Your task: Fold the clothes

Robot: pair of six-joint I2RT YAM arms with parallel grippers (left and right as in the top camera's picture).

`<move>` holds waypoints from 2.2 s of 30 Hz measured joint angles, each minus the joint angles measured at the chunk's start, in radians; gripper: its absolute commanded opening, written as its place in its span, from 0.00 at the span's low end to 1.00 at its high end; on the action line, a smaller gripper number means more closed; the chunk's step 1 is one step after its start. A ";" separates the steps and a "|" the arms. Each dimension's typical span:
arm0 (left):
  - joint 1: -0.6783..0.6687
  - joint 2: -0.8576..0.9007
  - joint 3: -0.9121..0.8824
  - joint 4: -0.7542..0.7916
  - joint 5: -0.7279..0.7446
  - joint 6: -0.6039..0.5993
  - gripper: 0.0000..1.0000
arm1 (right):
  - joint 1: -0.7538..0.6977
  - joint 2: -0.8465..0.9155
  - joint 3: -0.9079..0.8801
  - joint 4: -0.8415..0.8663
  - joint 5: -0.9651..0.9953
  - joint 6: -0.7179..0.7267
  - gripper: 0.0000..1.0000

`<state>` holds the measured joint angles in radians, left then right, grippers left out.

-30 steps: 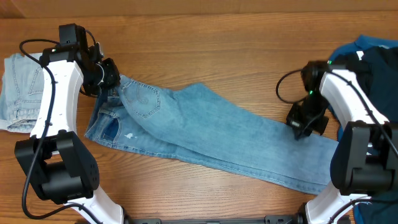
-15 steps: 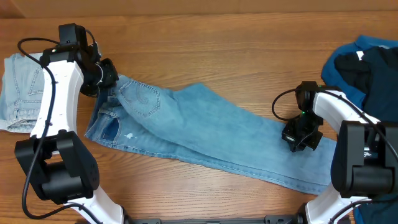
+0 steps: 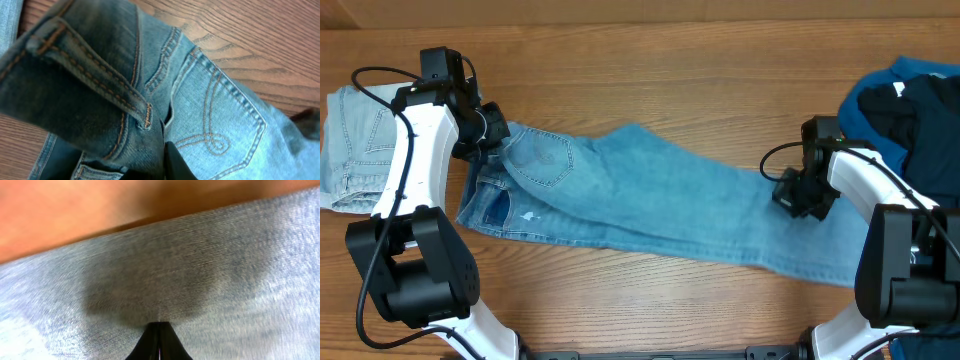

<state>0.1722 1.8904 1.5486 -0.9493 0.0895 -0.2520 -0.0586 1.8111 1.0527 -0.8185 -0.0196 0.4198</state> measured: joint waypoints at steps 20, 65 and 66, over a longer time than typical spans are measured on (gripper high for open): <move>0.021 0.000 -0.002 0.031 -0.113 0.000 0.04 | 0.021 0.042 0.221 -0.019 0.006 -0.201 0.04; 0.026 0.000 -0.003 -0.019 -0.186 -0.008 0.07 | -0.085 0.032 -0.053 0.473 -0.056 -0.262 0.04; 0.026 0.000 -0.003 -0.020 -0.193 -0.008 0.11 | -0.085 0.032 -0.053 0.473 -0.055 -0.277 0.04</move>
<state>0.1986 1.8904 1.5452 -0.9691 -0.1040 -0.2600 -0.1440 1.8435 1.0000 -0.3450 -0.0742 0.1429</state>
